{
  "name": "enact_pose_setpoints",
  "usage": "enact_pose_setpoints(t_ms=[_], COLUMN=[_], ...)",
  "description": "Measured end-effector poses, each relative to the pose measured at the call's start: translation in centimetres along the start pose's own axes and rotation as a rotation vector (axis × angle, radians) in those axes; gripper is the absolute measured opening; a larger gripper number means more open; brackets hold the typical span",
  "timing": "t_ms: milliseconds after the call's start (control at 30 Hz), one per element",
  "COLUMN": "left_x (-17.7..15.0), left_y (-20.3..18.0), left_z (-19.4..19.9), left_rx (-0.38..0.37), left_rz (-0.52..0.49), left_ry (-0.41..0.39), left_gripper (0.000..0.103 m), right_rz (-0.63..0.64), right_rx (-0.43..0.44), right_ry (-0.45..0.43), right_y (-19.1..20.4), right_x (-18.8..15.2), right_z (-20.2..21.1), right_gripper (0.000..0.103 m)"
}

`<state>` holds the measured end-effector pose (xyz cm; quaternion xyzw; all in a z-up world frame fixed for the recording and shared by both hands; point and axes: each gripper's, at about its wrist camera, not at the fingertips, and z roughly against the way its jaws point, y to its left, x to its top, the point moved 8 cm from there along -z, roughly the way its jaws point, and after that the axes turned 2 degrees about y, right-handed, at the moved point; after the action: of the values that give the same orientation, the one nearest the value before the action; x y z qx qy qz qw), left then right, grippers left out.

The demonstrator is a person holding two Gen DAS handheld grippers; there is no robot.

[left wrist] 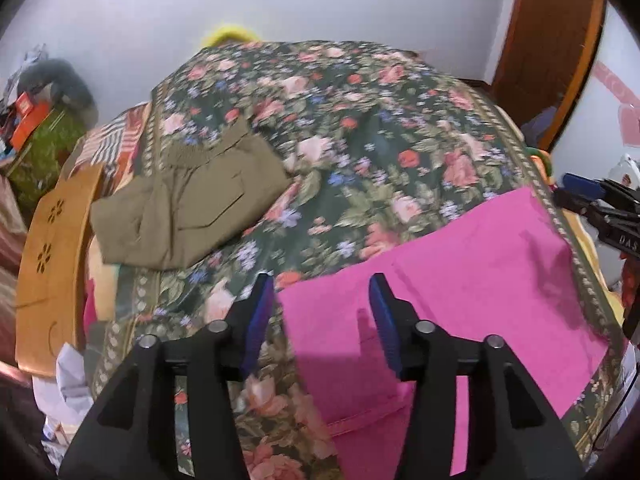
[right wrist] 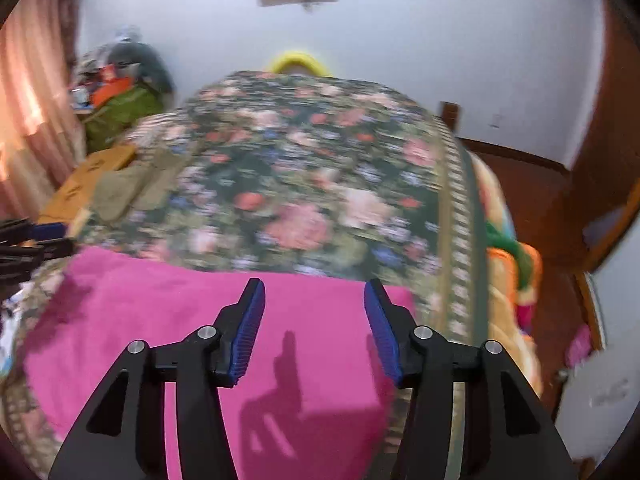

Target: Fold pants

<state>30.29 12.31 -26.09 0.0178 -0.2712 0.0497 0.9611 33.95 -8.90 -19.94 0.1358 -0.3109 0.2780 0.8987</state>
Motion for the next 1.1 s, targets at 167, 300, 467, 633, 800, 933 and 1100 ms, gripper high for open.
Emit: enact_pose_setpoints(t_ms=[167,300,467,633,800,933,1100], left_x=[0.0,-1.2,-3.0,-5.0,-7.1,-8.6,-10.8], left_y=[-3.2,-4.8,-5.4,-5.6,-4.7,-4.3,-3.7], left_z=[-2.7,-5.5,-5.3,-3.4,-1.5,0.2,1.9], left_rx=[-0.052,-0.051,-0.019,-0.004,-0.042,-0.009,0.007], left_rz=[-0.056,-0.105,-0.179,-0.186,-0.086,-0.072,-0.055], left_ry=[0.089,0.178,0.170,0.140,0.136,0.116,0.102], left_gripper=[0.064,0.068,0.076,0.080,0.085,0.089,0.093], right_rz=[-0.010,-0.010,0.069,0.128,0.144,0.085,0.018], right_rx=[0.151,0.182,0.190,0.156,0.119,0.120,0.112], right_ry=[0.094,0.239,0.299,0.299,0.280,0.273,0.259], right_y=[5.1,7.4,8.8,9.0,8.6,8.1,7.0], right_x=[0.2,-2.2,-5.5,-7.4,-9.8,-11.1,-12.9], right_z=[-3.3,-7.5,-8.0,-5.6,-2.6,-0.6,1.2], right_gripper=[0.051,0.051,0.052,0.052,0.052,0.052,0.052])
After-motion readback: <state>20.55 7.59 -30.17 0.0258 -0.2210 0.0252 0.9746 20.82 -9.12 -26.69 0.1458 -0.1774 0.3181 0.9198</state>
